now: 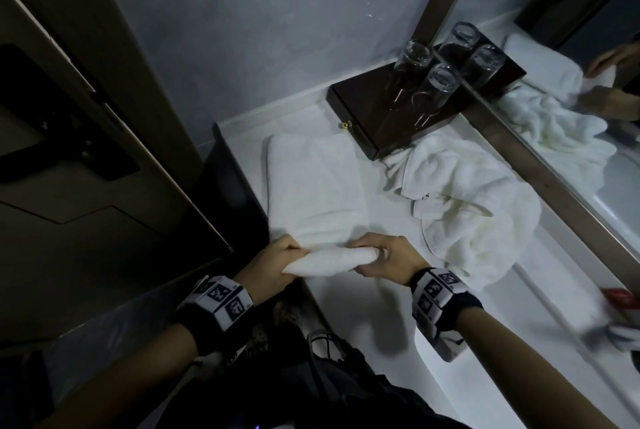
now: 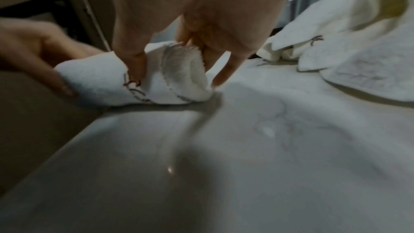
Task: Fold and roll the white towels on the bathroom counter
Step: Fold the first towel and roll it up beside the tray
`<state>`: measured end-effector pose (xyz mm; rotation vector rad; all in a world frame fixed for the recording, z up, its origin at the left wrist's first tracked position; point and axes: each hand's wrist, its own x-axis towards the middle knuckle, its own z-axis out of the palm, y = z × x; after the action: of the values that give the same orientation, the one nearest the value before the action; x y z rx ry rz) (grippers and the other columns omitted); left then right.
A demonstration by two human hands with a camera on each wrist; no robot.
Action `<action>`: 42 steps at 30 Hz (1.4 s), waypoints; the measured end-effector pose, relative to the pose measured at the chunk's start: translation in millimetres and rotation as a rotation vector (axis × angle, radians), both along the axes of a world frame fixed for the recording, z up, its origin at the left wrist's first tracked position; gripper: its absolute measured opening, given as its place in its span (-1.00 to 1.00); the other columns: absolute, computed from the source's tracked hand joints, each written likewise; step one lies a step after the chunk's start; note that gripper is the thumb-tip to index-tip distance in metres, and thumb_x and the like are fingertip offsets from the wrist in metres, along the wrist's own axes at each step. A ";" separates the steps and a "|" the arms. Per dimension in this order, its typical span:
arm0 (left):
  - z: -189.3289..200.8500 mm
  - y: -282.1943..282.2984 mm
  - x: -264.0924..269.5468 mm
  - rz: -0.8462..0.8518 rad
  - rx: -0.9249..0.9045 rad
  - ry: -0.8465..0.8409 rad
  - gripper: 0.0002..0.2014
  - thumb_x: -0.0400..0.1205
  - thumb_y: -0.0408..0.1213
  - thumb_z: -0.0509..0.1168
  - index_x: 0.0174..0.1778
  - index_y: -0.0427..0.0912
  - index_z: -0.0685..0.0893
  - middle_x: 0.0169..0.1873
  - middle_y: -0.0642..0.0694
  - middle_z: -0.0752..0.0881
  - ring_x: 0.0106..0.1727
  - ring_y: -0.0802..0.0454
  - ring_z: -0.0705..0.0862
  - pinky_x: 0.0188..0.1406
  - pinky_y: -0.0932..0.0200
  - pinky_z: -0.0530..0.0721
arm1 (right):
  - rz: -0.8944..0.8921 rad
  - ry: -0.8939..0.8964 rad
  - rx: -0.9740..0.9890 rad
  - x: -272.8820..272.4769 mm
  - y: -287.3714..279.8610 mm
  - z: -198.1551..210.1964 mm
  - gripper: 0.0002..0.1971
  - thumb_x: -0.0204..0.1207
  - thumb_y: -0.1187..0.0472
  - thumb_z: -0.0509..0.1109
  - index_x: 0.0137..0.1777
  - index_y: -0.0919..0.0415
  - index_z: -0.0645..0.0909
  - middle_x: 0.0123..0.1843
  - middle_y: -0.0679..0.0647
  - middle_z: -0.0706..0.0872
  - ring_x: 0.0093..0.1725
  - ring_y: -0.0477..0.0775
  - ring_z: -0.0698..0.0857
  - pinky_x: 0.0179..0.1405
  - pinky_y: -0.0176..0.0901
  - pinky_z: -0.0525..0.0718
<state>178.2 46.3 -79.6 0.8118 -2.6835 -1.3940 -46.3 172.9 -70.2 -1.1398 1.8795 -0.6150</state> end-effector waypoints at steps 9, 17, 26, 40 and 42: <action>3.5 -30.1 -7.1 0.067 0.087 -0.133 -0.62 0.55 -0.38 0.35 0.31 -0.28 0.55 0.25 -0.25 0.56 0.27 -0.13 0.53 0.23 0.27 0.36 | -0.233 -0.127 0.138 -0.4 -11.6 -9.2 -0.79 0.40 0.01 0.51 0.02 -0.03 0.68 -0.02 -0.01 0.76 0.03 0.03 0.69 0.03 -0.23 0.60; 10.4 -8.7 -13.1 -0.094 -0.754 0.128 -0.63 0.31 -0.52 0.08 -0.14 -0.29 0.75 -0.15 -0.15 0.78 -0.06 -0.09 0.73 -0.08 0.21 0.73 | -0.298 0.138 0.238 10.6 -39.0 -12.5 -0.58 0.58 -0.08 0.28 0.14 0.32 0.58 0.06 0.24 0.72 0.14 0.26 0.64 0.15 0.01 0.51; -13.0 -2.2 -18.6 -0.177 -0.973 -0.095 -0.57 0.65 -0.53 -0.05 -0.11 -0.31 0.77 -0.11 -0.26 0.81 -0.01 -0.14 0.79 0.08 -0.01 0.75 | -0.262 0.665 -0.092 32.0 -36.6 -8.6 -0.59 0.56 0.12 0.36 0.26 0.42 0.48 0.13 0.37 0.59 0.11 0.38 0.58 0.12 0.11 0.48; 9.3 -41.8 -15.3 -0.136 -0.231 -0.153 -0.38 0.35 -0.23 0.41 0.35 -0.18 0.45 0.22 -0.13 0.52 0.21 -0.08 0.55 0.18 0.07 0.55 | -0.077 0.209 -0.124 1.7 -21.3 -3.1 -0.40 0.20 0.33 0.61 0.27 0.07 0.56 0.19 0.08 0.65 0.17 0.10 0.64 0.19 -0.19 0.54; 9.9 -50.4 -10.8 -0.058 -0.093 -0.125 -0.35 0.30 -0.24 0.50 0.35 -0.14 0.51 0.24 -0.07 0.58 0.20 0.00 0.59 0.16 0.25 0.50 | -0.092 0.034 0.001 -8.4 -18.7 0.0 -0.42 0.21 0.21 0.64 0.17 -0.22 0.50 0.08 -0.10 0.70 0.06 -0.10 0.65 0.01 -0.51 0.52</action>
<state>167.5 -4.0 -69.7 0.8463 -2.8627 -1.2589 -54.7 154.2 -70.2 -1.0735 1.9699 -0.6495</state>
